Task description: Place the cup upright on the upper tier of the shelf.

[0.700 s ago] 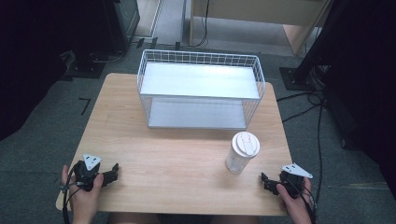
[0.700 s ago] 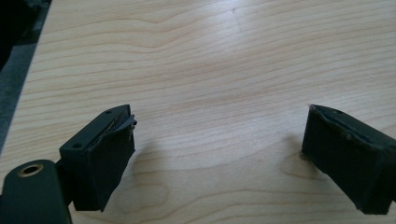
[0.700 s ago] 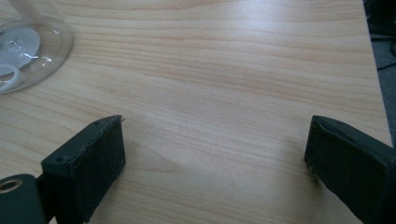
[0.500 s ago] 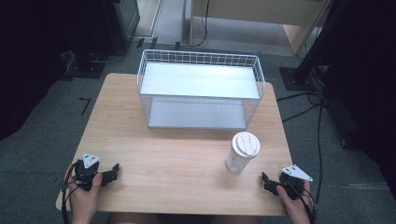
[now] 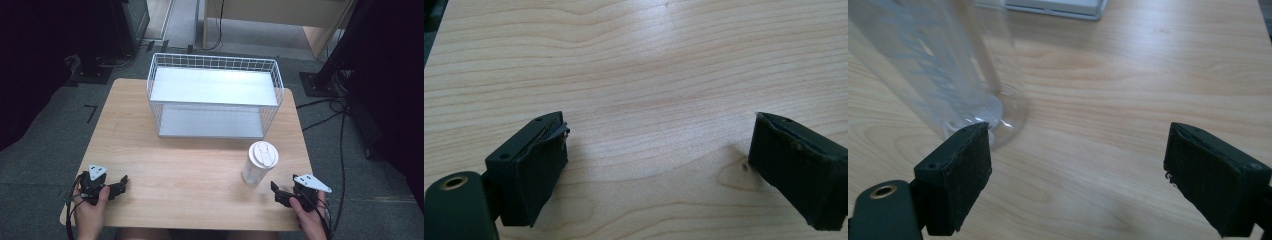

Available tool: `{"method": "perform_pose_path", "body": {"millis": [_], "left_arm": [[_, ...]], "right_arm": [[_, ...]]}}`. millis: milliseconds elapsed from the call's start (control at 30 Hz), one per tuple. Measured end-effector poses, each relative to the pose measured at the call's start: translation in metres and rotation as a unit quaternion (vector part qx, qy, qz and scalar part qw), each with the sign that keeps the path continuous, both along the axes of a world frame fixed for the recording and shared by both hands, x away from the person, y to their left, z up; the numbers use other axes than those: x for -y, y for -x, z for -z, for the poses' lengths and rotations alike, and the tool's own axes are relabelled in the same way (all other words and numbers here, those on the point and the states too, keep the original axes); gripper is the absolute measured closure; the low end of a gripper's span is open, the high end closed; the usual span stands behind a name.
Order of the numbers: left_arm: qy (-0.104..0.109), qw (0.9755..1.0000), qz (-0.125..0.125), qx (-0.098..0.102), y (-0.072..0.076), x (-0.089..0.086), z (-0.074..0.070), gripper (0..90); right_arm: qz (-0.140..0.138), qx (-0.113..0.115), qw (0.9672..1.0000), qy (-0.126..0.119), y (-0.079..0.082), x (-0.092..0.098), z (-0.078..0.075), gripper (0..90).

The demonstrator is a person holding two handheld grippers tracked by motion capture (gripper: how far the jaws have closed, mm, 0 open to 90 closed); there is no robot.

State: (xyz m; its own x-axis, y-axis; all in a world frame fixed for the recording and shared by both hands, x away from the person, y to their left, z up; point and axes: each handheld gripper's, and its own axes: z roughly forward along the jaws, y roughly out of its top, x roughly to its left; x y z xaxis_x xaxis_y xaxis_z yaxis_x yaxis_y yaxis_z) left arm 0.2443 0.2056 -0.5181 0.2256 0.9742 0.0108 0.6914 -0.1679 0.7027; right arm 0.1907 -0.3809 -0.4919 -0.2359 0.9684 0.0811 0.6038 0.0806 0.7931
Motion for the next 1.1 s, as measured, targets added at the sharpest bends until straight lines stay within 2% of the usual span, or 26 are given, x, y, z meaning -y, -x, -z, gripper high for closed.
{"method": "perform_pose_path", "body": {"millis": [167,300,433,600,867,1100], "left_arm": [[0.000,1.0000,0.001,0.000,0.000,0.000,0.000,9.3],[0.000,1.0000,0.001,0.000,0.000,0.000,0.000,9.3],[0.000,1.0000,0.001,0.000,0.000,0.000,0.000,9.3],[0.000,1.0000,0.001,0.000,0.000,0.000,0.000,9.3],[0.000,1.0000,0.001,0.000,0.000,0.000,0.000,9.3],[0.000,1.0000,0.001,0.000,0.000,0.000,0.000,9.3]], "right_arm": [[-0.023,0.013,0.9996,-0.003,-0.005,-0.017,-0.012,11.2],[-0.031,0.018,0.9993,-0.006,-0.007,-0.024,-0.017,9.8],[-0.052,0.021,0.9984,-0.012,-0.011,-0.035,-0.021,8.1],[-0.058,0.026,0.9979,-0.013,-0.014,-0.042,-0.024,7.9],[-0.059,0.043,0.9966,-0.038,-0.019,-0.050,-0.031,7.8],[-0.055,0.066,0.9958,-0.031,-0.024,-0.059,-0.036,8.2]]}}
